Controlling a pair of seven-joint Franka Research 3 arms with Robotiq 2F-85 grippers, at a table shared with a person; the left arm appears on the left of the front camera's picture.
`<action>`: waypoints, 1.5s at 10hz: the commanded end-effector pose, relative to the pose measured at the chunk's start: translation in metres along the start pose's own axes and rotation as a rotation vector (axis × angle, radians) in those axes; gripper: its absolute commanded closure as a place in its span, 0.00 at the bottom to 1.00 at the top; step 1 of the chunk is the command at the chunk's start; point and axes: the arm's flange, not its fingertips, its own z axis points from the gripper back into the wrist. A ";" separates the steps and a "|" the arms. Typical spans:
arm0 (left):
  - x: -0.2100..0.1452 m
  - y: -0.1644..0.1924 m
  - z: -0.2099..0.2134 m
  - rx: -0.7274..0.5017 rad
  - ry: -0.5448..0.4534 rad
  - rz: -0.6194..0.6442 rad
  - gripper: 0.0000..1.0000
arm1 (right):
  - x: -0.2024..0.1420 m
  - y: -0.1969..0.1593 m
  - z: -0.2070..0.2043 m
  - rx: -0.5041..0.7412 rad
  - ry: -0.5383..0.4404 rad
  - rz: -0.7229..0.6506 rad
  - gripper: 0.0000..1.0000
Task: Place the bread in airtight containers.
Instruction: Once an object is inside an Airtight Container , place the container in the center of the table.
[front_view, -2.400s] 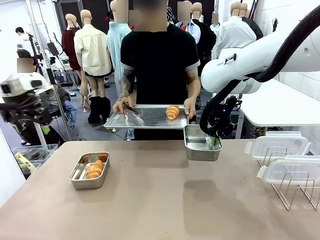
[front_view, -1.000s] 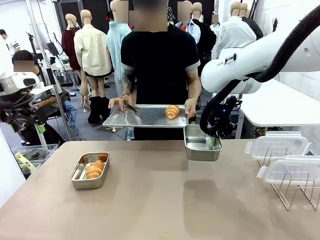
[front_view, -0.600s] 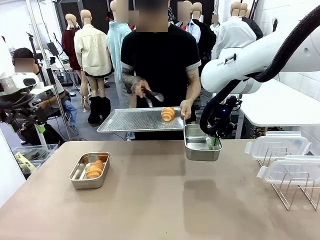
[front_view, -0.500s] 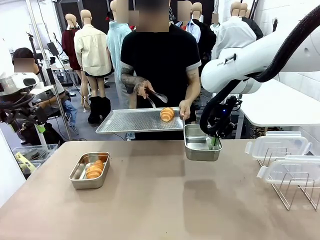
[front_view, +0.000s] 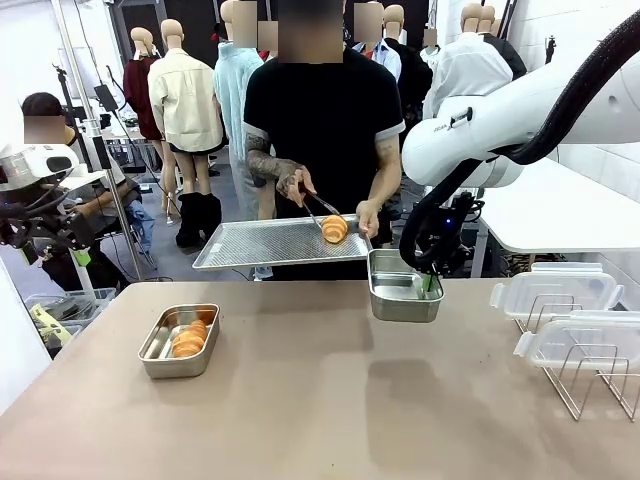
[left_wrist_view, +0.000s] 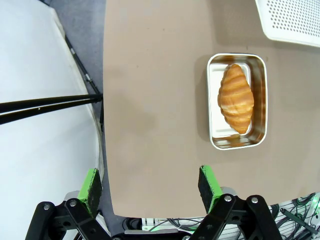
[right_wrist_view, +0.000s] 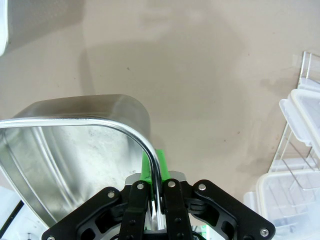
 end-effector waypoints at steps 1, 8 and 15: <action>-0.001 0.001 0.001 0.027 -0.005 0.016 0.00 | 0.001 0.001 0.001 -0.003 -0.017 0.006 1.00; -0.001 0.001 0.001 0.027 -0.005 0.016 0.00 | 0.001 0.001 0.001 -0.003 -0.017 0.006 1.00; -0.001 0.001 0.001 0.027 -0.005 0.016 0.00 | 0.001 0.001 0.001 -0.003 -0.017 0.006 1.00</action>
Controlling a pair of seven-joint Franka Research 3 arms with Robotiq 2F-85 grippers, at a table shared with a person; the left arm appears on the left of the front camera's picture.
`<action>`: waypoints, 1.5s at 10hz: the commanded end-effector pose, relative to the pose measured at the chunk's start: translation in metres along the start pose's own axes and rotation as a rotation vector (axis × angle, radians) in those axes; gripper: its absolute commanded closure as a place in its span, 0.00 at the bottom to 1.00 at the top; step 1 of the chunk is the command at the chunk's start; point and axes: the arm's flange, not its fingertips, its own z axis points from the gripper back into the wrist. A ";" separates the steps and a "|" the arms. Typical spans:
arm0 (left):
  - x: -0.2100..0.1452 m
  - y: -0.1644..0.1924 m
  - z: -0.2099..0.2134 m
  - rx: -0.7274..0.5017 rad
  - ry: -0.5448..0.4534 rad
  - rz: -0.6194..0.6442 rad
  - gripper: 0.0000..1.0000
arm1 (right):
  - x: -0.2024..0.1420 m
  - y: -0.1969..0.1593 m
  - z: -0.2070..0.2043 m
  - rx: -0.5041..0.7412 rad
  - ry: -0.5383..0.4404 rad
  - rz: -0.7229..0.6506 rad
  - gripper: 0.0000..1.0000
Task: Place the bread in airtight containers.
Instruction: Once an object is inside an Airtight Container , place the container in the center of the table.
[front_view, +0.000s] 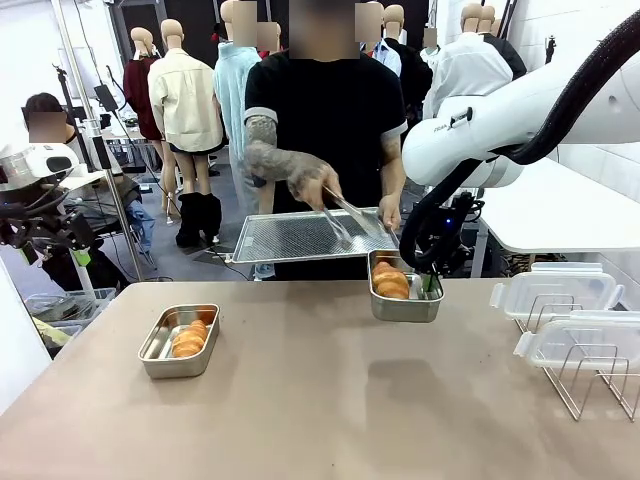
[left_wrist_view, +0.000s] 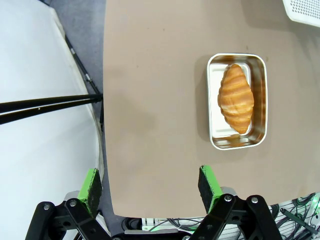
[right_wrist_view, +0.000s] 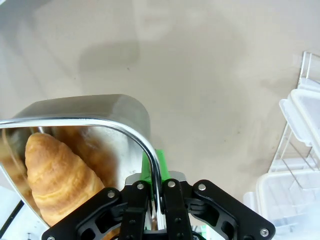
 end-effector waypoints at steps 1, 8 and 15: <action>-0.001 0.001 0.001 0.027 -0.005 0.016 0.00 | 0.001 0.001 0.001 -0.003 -0.017 0.006 1.00; -0.001 0.001 0.001 0.027 -0.005 0.016 0.00 | 0.001 0.001 0.001 -0.003 -0.017 0.006 1.00; -0.001 0.001 0.001 0.027 -0.005 0.016 0.00 | 0.001 0.001 0.001 -0.003 -0.017 0.006 1.00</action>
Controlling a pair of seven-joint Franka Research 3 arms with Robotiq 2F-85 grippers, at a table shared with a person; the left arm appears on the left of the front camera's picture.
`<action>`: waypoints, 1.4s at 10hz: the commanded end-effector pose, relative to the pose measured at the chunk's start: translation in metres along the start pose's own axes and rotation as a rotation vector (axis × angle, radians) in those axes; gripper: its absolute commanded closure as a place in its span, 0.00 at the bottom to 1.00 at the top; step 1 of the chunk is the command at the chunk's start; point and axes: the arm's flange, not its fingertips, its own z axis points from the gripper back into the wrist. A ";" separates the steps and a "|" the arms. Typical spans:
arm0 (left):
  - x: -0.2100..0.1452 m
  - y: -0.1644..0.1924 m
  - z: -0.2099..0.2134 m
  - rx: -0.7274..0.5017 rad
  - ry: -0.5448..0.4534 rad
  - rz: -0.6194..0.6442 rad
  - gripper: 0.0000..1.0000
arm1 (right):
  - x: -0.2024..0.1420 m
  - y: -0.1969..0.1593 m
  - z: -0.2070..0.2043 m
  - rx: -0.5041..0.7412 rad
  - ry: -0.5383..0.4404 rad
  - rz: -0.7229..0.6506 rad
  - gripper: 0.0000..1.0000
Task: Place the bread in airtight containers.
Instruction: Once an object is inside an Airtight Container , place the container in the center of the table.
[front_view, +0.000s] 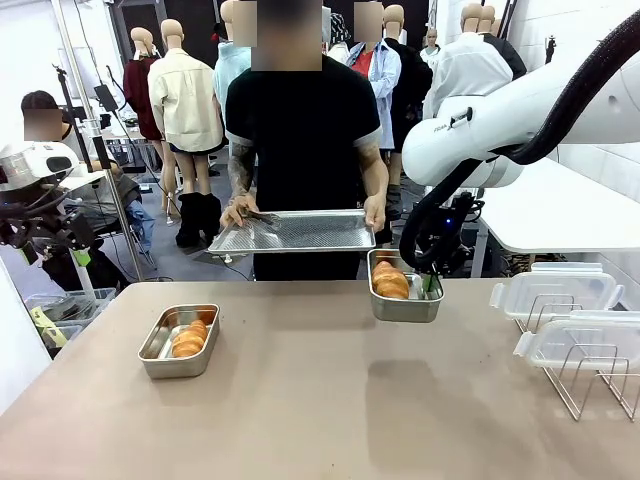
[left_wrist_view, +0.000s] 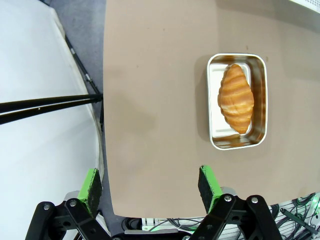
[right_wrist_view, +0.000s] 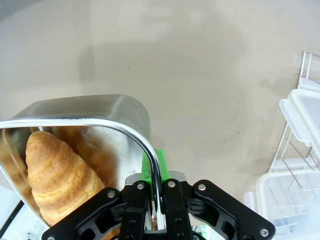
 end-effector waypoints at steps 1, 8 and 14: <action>-0.001 0.001 0.001 0.027 -0.005 0.016 0.00 | 0.001 0.001 0.001 -0.003 -0.018 0.006 1.00; -0.001 0.001 0.001 0.027 -0.005 0.016 0.00 | 0.000 0.000 0.000 0.000 0.000 0.000 1.00; -0.001 0.001 0.001 0.027 -0.005 0.016 0.00 | 0.056 0.006 -0.073 -0.100 0.047 -0.064 1.00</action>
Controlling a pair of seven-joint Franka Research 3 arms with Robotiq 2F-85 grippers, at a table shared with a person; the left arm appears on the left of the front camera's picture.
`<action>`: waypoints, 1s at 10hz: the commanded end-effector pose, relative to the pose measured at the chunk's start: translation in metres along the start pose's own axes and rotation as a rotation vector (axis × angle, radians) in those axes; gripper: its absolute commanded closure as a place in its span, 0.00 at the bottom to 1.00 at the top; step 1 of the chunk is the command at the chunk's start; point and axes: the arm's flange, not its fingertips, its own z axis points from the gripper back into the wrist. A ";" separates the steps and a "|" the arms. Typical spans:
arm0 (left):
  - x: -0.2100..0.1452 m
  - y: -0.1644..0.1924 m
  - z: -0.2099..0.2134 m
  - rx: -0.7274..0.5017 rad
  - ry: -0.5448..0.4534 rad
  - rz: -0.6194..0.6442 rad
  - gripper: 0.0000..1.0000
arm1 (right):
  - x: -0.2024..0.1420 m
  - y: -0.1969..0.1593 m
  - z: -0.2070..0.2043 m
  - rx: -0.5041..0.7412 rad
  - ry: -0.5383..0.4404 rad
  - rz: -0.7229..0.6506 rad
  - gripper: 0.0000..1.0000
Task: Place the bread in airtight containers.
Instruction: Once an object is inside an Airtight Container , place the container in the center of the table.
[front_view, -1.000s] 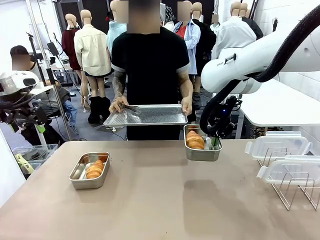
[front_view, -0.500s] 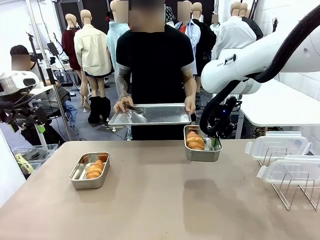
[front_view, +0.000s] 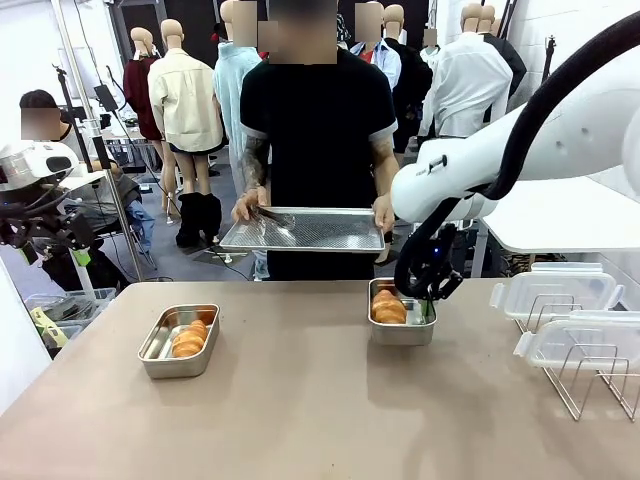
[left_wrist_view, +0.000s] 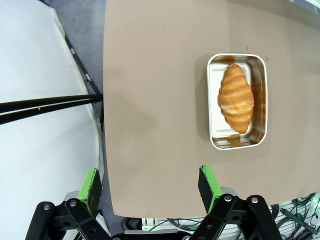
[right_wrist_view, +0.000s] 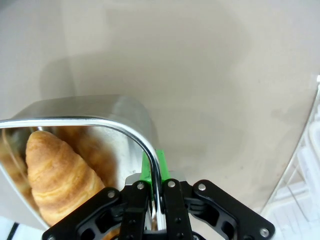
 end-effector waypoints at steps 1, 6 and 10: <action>-0.001 0.001 0.001 0.026 -0.004 0.016 0.00 | 0.016 0.006 -0.003 -0.011 -0.020 -0.002 1.00; -0.001 0.001 0.001 0.026 -0.004 0.016 0.00 | 0.016 0.000 -0.044 -0.020 -0.021 0.029 1.00; -0.001 0.001 0.001 0.026 -0.004 0.016 0.00 | 0.004 0.005 -0.060 -0.066 -0.087 0.064 1.00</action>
